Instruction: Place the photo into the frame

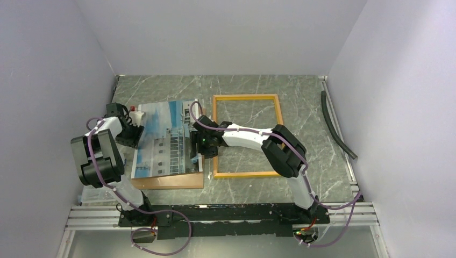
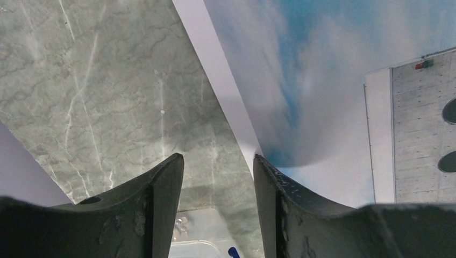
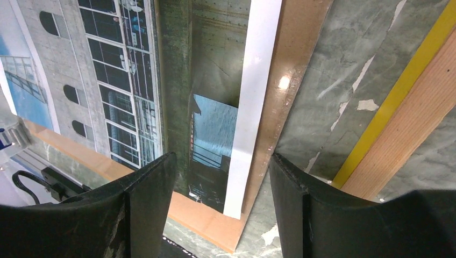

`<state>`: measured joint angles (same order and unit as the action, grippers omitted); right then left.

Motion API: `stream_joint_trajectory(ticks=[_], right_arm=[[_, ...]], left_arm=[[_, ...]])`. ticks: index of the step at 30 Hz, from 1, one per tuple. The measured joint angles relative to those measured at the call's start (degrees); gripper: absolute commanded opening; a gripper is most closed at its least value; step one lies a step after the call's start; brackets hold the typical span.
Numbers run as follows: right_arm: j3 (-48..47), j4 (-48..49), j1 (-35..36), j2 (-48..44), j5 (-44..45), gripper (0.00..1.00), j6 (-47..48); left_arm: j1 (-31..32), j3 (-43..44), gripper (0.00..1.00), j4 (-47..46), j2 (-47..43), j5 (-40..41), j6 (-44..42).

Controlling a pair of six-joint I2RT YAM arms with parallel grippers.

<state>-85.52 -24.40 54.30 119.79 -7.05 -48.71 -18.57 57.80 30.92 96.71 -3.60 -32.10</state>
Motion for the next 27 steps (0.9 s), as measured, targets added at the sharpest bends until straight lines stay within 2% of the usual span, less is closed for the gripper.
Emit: stream_joint_trajectory(ticks=[11, 19, 27], right_arm=[[0.1, 0.0, -0.1, -0.1, -0.1, 0.66, -0.4], [-0.4, -1.5, 0.3, -0.2, 1.6, 0.74, -0.6], [-0.2, -5.9, 3.1, -1.6, 6.1, 0.75, -0.2]], left_arm=[[1.3, -1.6, 0.51, -1.3, -1.0, 0.9, 0.2], [1.6, -2.1, 0.49, -1.7, -1.3, 0.5, 0.6], [1.8, -2.1, 0.49, -1.5, -1.3, -0.1, 1.5]])
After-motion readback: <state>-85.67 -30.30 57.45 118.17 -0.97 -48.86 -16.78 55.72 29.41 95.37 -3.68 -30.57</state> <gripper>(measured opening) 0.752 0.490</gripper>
